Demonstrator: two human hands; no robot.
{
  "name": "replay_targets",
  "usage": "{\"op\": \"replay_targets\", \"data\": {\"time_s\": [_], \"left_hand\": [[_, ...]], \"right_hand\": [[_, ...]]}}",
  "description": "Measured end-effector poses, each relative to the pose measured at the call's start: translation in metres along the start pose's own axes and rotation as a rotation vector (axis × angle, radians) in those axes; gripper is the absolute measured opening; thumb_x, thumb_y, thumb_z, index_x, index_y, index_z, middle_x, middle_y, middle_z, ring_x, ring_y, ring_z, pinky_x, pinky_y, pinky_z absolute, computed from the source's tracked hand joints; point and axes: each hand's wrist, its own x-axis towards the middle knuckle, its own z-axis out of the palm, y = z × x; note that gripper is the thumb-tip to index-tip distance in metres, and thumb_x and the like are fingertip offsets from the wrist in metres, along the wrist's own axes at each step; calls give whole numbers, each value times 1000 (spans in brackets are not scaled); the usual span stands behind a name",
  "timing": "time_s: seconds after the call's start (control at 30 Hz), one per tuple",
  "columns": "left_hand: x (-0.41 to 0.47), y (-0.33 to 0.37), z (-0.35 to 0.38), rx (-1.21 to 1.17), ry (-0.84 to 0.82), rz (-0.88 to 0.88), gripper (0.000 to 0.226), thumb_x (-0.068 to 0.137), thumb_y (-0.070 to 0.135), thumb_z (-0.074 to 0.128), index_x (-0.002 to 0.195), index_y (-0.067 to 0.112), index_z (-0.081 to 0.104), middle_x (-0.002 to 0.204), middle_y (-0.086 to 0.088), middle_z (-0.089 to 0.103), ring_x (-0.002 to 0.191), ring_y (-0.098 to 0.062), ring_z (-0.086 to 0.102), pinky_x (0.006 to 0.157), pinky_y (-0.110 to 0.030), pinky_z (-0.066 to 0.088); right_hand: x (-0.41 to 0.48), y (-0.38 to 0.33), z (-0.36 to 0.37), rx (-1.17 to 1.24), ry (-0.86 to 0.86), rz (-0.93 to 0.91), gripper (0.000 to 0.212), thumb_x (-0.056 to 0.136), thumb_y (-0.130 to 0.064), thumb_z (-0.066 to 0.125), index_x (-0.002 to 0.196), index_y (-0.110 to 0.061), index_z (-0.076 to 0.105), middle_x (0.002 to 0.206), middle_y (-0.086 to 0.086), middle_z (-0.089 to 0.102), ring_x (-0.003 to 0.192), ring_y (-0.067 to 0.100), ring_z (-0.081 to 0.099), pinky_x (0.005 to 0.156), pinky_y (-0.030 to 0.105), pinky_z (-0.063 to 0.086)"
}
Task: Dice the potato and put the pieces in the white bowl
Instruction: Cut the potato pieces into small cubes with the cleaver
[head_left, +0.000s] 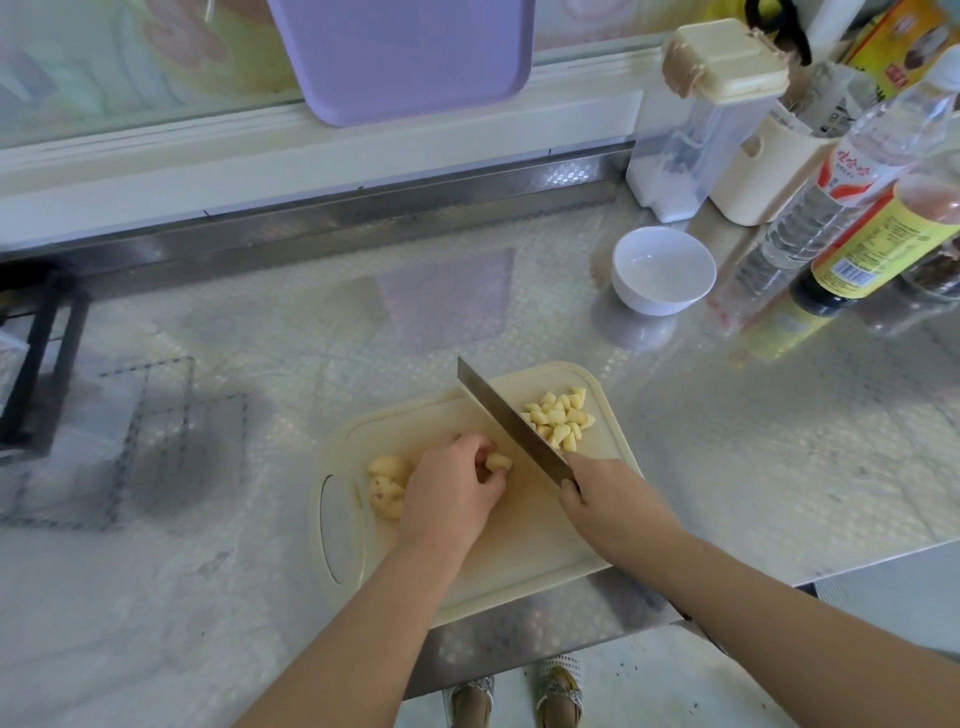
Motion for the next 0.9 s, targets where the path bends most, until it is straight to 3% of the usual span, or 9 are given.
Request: {"op": "replay_targets", "data": {"time_s": [0.23, 0.43, 0.9], "left_hand": [[-1, -4, -2, 27, 5, 21, 25, 85, 37, 72, 106, 23, 67, 99, 9, 60, 86, -11, 62, 78, -35, 55], [-2, -5, -4, 76, 22, 45, 19, 88, 35, 68, 103, 23, 68, 100, 8, 65, 85, -10, 61, 76, -32, 54], [0, -3, 4, 43, 52, 37, 13, 86, 30, 70, 96, 20, 70, 93, 6, 68, 81, -14, 64, 72, -37, 55]], "right_hand": [[-9, -2, -10, 19, 22, -25, 30, 103, -25, 37, 73, -27, 39, 69, -2, 49, 60, 13, 49, 55, 28, 38], [-17, -6, -5, -8, -4, -47, 21, 103, -27, 36, 89, -19, 51, 71, -2, 51, 67, 19, 57, 66, 40, 55], [-18, -7, 4, -122, -17, -76, 21, 103, -27, 33, 104, -20, 53, 76, 0, 56, 70, 20, 62, 70, 42, 58]]}}
